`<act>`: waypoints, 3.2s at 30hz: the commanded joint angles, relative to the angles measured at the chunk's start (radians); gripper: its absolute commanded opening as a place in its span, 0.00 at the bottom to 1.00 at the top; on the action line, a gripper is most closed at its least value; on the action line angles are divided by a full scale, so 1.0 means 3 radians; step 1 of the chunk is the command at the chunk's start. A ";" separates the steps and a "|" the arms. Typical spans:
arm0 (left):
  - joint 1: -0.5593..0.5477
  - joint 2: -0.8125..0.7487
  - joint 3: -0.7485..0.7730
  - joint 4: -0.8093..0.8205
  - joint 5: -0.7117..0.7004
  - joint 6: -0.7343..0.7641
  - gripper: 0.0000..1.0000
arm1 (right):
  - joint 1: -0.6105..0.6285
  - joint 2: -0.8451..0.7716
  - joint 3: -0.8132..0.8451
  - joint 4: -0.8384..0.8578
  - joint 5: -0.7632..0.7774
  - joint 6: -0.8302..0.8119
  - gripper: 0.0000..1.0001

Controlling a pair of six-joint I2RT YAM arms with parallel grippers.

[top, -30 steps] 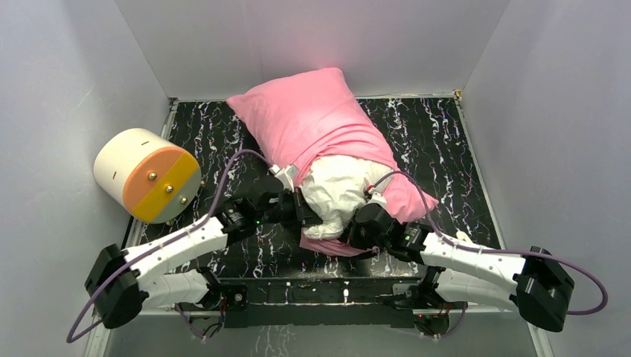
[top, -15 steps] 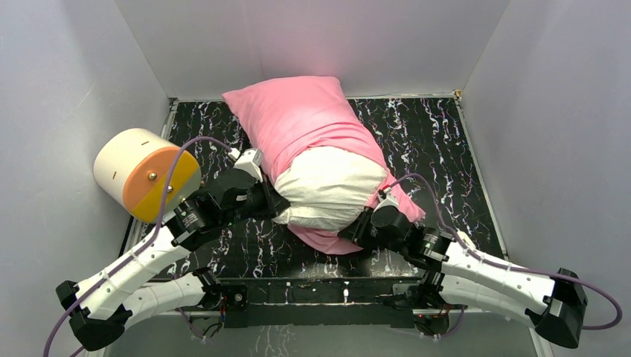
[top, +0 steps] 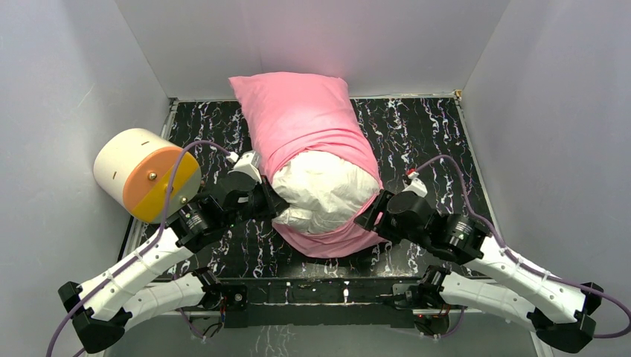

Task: Remove the pillowcase from the pillow
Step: Remove the pillow from the pillowcase.

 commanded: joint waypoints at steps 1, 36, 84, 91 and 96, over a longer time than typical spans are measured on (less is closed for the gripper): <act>0.0018 -0.0035 0.0041 0.0269 -0.0035 -0.0022 0.00 | -0.0015 0.0136 -0.0105 -0.0003 0.0331 0.0370 0.68; 0.0016 -0.0101 0.1094 -0.0757 -0.0954 0.0733 0.00 | -0.0043 0.0296 -0.1478 0.0001 0.0256 0.1304 0.00; -0.1468 0.1925 0.0225 0.0761 -0.1907 0.3553 0.78 | -0.0100 -0.0085 -0.0753 0.0486 0.0597 0.1138 0.00; -0.1453 0.2165 0.0313 0.0623 -0.2170 0.3336 0.00 | -0.0102 -0.0324 -0.0995 0.0311 0.0641 0.1307 0.00; -0.1355 0.1831 0.0548 0.0575 -0.2040 0.3274 0.00 | -0.0100 -0.0151 -0.0998 -0.0346 0.0849 0.1601 0.00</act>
